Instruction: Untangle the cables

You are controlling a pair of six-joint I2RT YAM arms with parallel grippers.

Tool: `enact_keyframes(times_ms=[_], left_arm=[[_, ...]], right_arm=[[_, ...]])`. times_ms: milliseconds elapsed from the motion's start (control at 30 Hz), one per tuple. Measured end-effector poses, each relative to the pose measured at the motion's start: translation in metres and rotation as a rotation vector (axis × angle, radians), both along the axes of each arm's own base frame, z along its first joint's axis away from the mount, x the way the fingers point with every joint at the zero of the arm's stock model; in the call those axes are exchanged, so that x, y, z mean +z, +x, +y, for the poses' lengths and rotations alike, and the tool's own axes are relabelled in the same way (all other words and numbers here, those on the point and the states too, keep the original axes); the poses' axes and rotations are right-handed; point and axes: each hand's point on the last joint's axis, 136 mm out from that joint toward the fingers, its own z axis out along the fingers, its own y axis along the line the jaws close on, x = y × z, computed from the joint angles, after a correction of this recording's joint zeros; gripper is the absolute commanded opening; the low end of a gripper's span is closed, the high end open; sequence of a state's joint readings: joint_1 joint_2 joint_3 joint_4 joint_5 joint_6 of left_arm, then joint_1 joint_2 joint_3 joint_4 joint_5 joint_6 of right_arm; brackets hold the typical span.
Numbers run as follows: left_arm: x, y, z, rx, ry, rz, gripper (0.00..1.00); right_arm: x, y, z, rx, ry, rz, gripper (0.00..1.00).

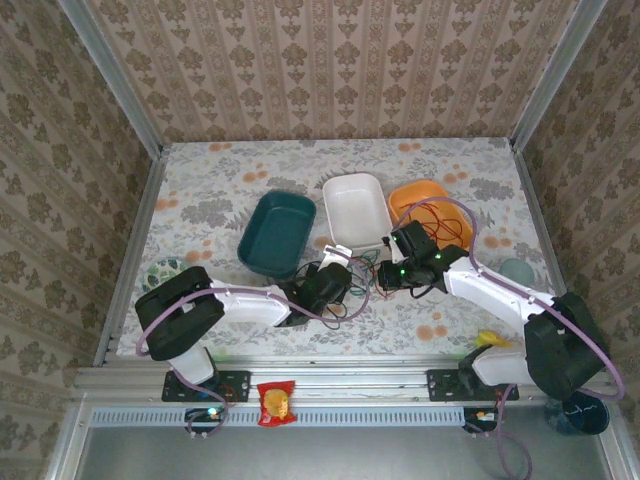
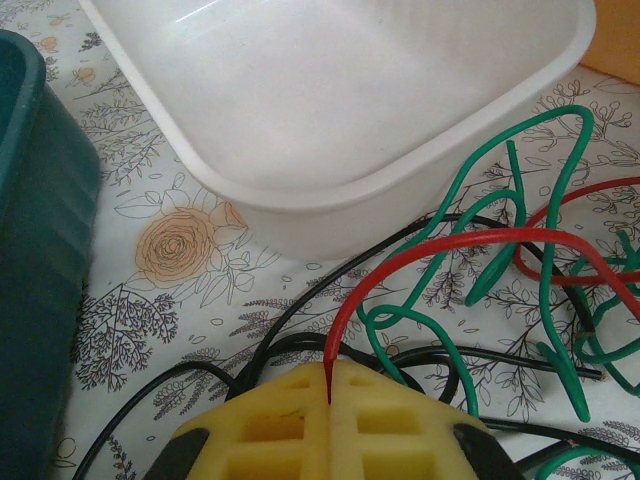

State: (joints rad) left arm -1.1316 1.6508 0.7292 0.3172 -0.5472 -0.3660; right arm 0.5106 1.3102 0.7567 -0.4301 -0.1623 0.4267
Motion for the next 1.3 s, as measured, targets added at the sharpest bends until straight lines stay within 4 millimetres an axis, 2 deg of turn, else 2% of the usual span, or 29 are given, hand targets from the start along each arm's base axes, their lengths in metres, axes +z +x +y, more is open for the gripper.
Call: enact_keyframes(times_ms=[100, 200, 267, 433, 667, 767, 900, 1000, 1133, 1300], left_arm=[[-0.001, 0.000, 0.000, -0.001, 0.005, 0.000, 0.15], [-0.006, 0.000, 0.000, -0.004, 0.017, 0.002, 0.30], [-0.011, 0.000, 0.000, -0.007, 0.030, 0.005, 0.36], [-0.026, 0.004, 0.000, -0.004, 0.064, 0.021, 0.37], [-0.031, 0.006, -0.001, -0.007, 0.060, 0.033, 0.37], [-0.031, 0.006, -0.002, -0.009, 0.057, 0.034, 0.37], [-0.031, 0.006, -0.002, -0.010, 0.055, 0.033, 0.39], [-0.030, 0.006, -0.002, -0.009, 0.052, 0.031, 0.45], [-0.030, 0.006, -0.003, -0.009, 0.051, 0.031, 0.53], [-0.029, 0.007, -0.004, -0.009, 0.045, 0.027, 0.55]], right_arm=[[0.004, 0.002, -0.006, -0.020, -0.016, -0.030, 0.00], [0.023, 0.007, -0.011, -0.060, -0.005, -0.100, 0.00], [0.039, 0.010, -0.014, -0.085, 0.015, -0.151, 0.00], [0.078, 0.022, -0.019, -0.148, 0.045, -0.261, 0.00], [0.142, 0.041, -0.036, -0.254, 0.063, -0.439, 0.00], [0.173, 0.049, -0.055, -0.333, 0.057, -0.524, 0.00], [0.204, 0.055, -0.087, -0.452, 0.045, -0.611, 0.00], [0.218, 0.059, -0.112, -0.539, 0.035, -0.650, 0.00], [0.225, 0.067, -0.140, -0.643, 0.026, -0.679, 0.00], [0.232, 0.077, -0.163, -0.736, 0.008, -0.723, 0.00]])
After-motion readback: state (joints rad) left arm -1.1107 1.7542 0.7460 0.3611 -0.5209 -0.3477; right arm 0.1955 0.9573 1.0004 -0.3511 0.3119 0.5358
